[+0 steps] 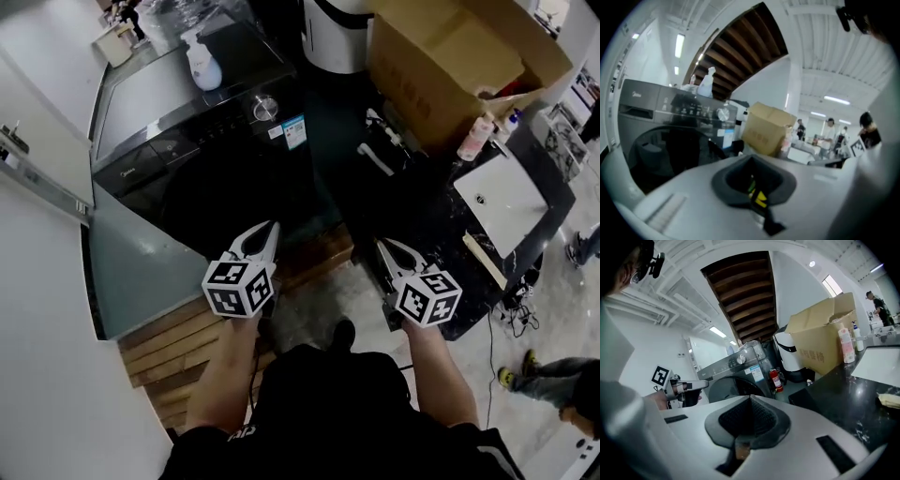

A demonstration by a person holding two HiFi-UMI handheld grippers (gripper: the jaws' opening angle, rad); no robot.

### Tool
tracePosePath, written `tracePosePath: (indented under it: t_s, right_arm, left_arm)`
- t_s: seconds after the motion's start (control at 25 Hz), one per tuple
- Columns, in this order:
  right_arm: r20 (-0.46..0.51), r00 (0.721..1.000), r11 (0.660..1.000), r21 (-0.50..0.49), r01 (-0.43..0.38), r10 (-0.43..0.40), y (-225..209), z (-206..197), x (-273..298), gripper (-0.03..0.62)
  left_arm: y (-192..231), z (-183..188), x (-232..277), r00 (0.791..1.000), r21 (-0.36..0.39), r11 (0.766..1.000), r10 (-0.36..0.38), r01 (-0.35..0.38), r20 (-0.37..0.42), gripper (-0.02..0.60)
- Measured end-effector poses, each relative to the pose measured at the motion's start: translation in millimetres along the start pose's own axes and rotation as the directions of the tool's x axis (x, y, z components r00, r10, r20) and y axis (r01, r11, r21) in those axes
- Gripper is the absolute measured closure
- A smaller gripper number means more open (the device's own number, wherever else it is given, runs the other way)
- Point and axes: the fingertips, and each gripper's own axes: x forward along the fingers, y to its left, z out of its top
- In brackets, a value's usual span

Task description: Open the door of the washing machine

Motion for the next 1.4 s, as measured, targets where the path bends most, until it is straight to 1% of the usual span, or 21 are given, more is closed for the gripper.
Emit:
tracePosePath:
  t_s: [0.12, 0.2, 0.36, 0.44, 0.52, 0.6, 0.68, 0.8, 0.92, 1.08, 1.24, 1.32, 1.4]
  right_arm:
    - [-0.024, 0.999, 0.998, -0.039, -0.048, 0.047, -4.2, 13.4, 21.3, 0.599]
    - [-0.033, 0.997, 0.996, -0.053, -0.07, 0.069, -4.4, 20.5, 34.7, 0.599]
    - [-0.046, 0.993, 0.993, -0.021, -0.114, 0.113, 3.1, 28.7, 69.8, 0.599]
    - [-0.072, 0.986, 0.989, 0.01, -0.148, 0.148, 14.7, 24.8, 93.2, 0.599]
    - [-0.099, 0.98, 0.985, 0.023, -0.169, 0.17, 25.7, 17.5, 112.4, 0.599]
    - [-0.137, 0.98, 0.989, -0.003, -0.146, 0.144, 26.8, 7.3, 126.1, 0.599]
    - [-0.175, 0.979, 0.994, -0.02, -0.106, 0.101, 24.8, -2.7, 137.1, 0.599]
    - [-0.2, 0.977, 0.996, -0.03, -0.08, 0.073, 28.2, -7.5, 154.8, 0.599]
    - [-0.211, 0.975, 0.993, -0.08, -0.086, 0.067, 35.5, -0.8, 176.8, 0.599]
    - [-0.218, 0.967, 0.975, -0.151, -0.164, 0.129, 48.2, 17.2, 206.3, 0.599]
    - [-0.231, 0.958, 0.959, -0.185, -0.215, 0.17, 49.1, 37.8, 240.6, 0.597]
    - [-0.252, 0.947, 0.946, -0.206, -0.252, 0.197, 51.0, 44.3, 254.1, 0.597]
    - [-0.282, 0.929, 0.922, -0.232, -0.31, 0.241, 56.8, 48.3, 266.6, 0.584]
  left_arm:
    - [-6.1, 14.1, 13.8, 1.0, 0.036, 0.999, -0.01, 0.009, 0.012, 0.572]
    - [-2.3, 17.5, 19.1, 1.0, 0.047, 0.999, 0.004, -0.004, 0.008, 0.572]
    - [16.9, 29.6, 22.1, 1.0, 0.056, 0.998, 0.019, -0.02, 0.015, 0.572]
    - [36.0, 29.0, 21.5, 1.0, 0.041, 0.999, 0.018, -0.018, 0.0, 0.572]
    - [61.4, 17.7, 20.5, 0.999, -0.001, 0.999, 0.036, -0.036, -0.026, 0.572]
    - [88.6, 2.2, 19.0, 0.996, -0.036, 0.996, 0.082, -0.084, -0.046, 0.572]
    - [110.4, -11.5, 17.8, 0.991, -0.031, 0.993, 0.115, -0.117, -0.076, 0.572]
    - [129.0, -20.6, 23.8, 0.989, 0.011, 0.995, 0.104, -0.103, -0.108, 0.572]
    - [140.0, -20.2, 37.4, 0.99, 0.033, 0.995, 0.092, -0.089, -0.108, 0.572]
    - [139.8, -18.7, 52.1, 0.992, 0.05, 0.997, 0.057, -0.052, -0.111, 0.572]
    - [142.7, -9.6, 68.6, 0.993, 0.044, 0.998, 0.053, -0.049, -0.105, 0.572]
    - [141.6, -3.1, 75.1, 0.994, 0.04, 0.998, 0.05, -0.047, -0.097, 0.572]
    - [141.9, 4.3, 80.1, 0.994, 0.049, 0.997, 0.057, -0.052, -0.089, 0.572]
